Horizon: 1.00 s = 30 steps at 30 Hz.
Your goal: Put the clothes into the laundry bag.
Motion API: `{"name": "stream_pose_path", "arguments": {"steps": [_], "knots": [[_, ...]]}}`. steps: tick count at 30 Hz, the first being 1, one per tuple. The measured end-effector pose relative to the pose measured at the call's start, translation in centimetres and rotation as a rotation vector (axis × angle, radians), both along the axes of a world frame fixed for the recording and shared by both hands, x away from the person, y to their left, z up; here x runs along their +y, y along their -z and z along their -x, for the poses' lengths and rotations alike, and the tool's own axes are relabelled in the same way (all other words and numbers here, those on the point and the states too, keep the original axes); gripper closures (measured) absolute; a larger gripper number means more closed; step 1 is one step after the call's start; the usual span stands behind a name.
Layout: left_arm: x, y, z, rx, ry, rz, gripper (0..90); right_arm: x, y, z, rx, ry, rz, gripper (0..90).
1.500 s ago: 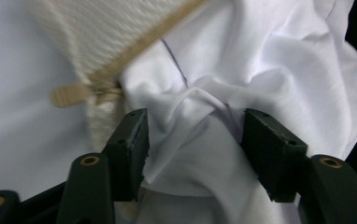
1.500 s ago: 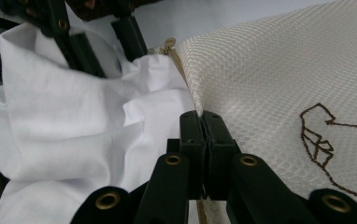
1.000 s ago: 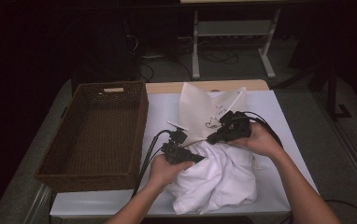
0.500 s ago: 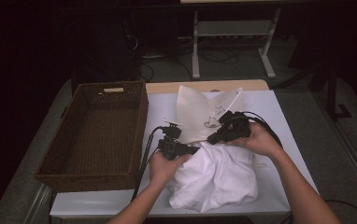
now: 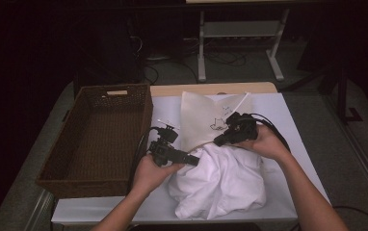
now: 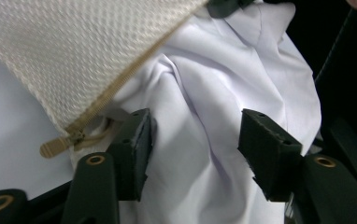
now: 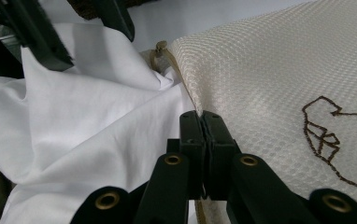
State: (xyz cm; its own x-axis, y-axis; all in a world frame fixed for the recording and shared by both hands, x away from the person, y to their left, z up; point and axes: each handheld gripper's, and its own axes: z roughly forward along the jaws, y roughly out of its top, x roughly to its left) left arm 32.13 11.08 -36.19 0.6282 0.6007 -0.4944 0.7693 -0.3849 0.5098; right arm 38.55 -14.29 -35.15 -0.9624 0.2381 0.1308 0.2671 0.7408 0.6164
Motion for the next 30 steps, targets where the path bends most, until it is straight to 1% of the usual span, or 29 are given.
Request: {"name": "stream_pose_path", "arguments": {"steps": [2,3,4,6,8,9,10,12,13,14,15,16,18,19,20,21,22,23,24,26,27,28,29,30], "knots": [[-0.1,0.4,0.1,0.014,0.020,-0.004,42.8,0.0,0.0,0.0,-0.001,0.001,0.000,87.6],[-0.3,0.9,0.1,0.041,0.039,0.000,42.0,0.1,0.0,-0.1,-0.001,0.000,-0.001,87.6],[-0.6,1.5,0.0,0.080,0.056,-0.005,39.6,0.1,0.0,-0.1,-0.002,-0.001,-0.001,87.5],[-1.0,2.3,0.0,0.084,0.059,-0.018,38.7,0.2,0.1,0.0,-0.003,-0.003,0.001,87.5],[-1.6,3.4,-0.3,0.106,0.060,-0.033,38.6,0.5,0.2,0.0,-0.003,-0.008,0.002,87.5],[-2.0,4.1,-0.4,0.116,0.065,-0.052,40.3,0.5,0.2,0.0,-0.004,-0.010,0.005,87.5],[-2.4,4.8,-0.6,0.119,0.067,-0.054,45.9,0.6,0.2,0.0,-0.003,-0.011,0.004,87.6],[-2.9,5.7,-0.8,0.122,0.072,-0.052,61.5,0.7,0.3,0.0,-0.002,-0.017,0.005,87.6],[-3.2,6.1,-1.0,0.109,0.066,-0.043,70.2,0.7,0.3,0.1,-0.001,-0.017,0.007,87.6],[-3.3,6.3,-1.2,0.106,0.062,-0.030,75.6,0.7,0.4,0.1,0.000,-0.019,0.008,87.6],[-3.4,6.4,-1.3,0.110,0.054,-0.010,78.4,0.8,0.4,0.2,0.000,-0.021,0.012,87.6],[-3.4,6.4,-1.4,0.107,0.044,0.004,79.2,0.8,0.3,0.3,-0.002,-0.025,0.012,87.6],[-3.6,6.1,-1.4,0.092,0.029,0.047,80.1,0.8,0.2,0.4,-0.001,-0.031,0.008,87.7],[-3.6,5.8,-1.3,0.083,0.024,0.059,80.5,0.8,0.1,0.5,-0.003,-0.038,0.003,87.7],[-3.7,5.4,-1.4,0.063,0.017,0.078,80.7,0.8,0.1,0.6,0.000,-0.041,0.003,87.8],[-3.7,5.2,-1.4,0.060,0.008,0.103,80.9,0.9,0.0,0.7,0.000,-0.047,-0.001,87.8],[-3.5,5.0,-1.6,0.069,-0.017,0.159,81.0,0.9,0.0,0.8,0.001,-0.048,-0.002,87.8],[-3.5,4.9,-1.8,0.074,-0.030,0.185,81.1,1.0,0.1,0.8,-0.002,-0.052,-0.002,87.9],[-3.5,5.0,-1.8,0.071,-0.044,0.193,81.1,1.0,0.0,0.8,-0.001,-0.052,-0.003,87.8],[-3.5,5.1,-1.8,0.038,-0.082,0.176,81.1,1.0,-0.2,1.0,0.001,-0.057,-0.007,87.9],[-3.3,5.2,-1.9,0.025,-0.116,0.172,81.1,1.0,-0.2,1.0,0.002,-0.066,-0.011,88.0],[-3.0,5.5,-2.1,0.017,-0.163,0.167,81.0,1.0,-0.4,1.2,0.006,-0.071,-0.016,88.0],[-2.6,5.7,-2.3,0.013,-0.200,0.156,80.9,1.1,-0.5,1.4,0.001,-0.078,-0.021,87.9],[-2.4,6.0,-2.5,0.021,-0.210,0.152,80.6,1.2,-0.6,1.6,-0.004,-0.080,-0.019,87.9]]}}
